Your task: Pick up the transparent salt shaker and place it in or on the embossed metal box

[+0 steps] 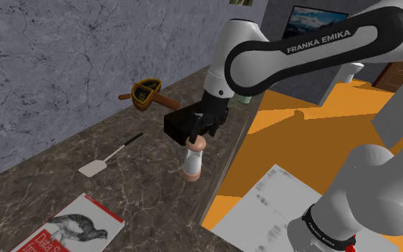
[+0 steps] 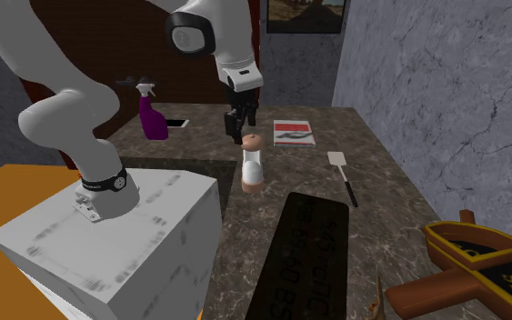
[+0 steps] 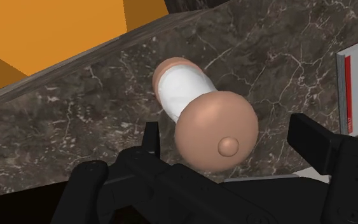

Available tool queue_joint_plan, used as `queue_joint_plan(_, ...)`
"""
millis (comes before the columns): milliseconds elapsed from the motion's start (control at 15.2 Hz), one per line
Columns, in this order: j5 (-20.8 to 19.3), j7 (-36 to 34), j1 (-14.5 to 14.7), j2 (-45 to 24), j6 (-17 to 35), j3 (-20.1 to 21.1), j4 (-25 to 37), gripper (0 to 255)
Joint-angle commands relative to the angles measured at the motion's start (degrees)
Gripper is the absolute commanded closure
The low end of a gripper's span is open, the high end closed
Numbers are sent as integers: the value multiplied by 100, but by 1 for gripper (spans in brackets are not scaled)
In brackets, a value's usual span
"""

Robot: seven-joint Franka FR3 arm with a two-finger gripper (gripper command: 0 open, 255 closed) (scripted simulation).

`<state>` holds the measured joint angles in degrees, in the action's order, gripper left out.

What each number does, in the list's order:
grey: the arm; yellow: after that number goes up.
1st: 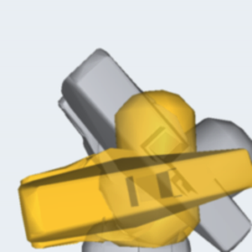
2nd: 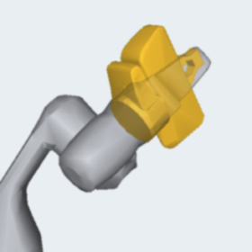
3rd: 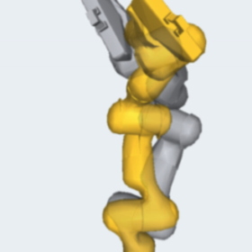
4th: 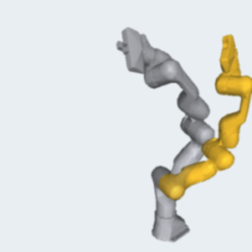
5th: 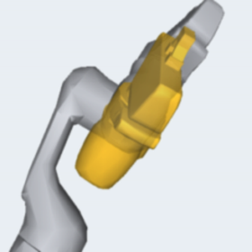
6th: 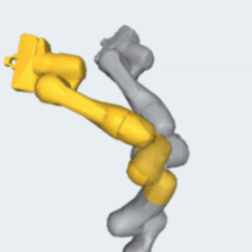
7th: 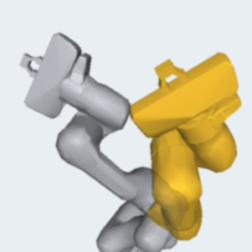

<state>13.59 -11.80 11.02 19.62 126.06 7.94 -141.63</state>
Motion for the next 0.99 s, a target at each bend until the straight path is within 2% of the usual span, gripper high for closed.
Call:
queue_joint_plan(0,32,7,20,-98,188,26,-78,0)
queue_joint_plan(264,71,22,45,-273,495,65,-207,0)
queue_joint_plan(726,71,22,45,-273,494,65,-207,0)
queue_joint_plan(792,71,22,45,-273,494,65,-207,255)
queue_joint_plan(924,71,22,45,-273,494,65,-207,255)
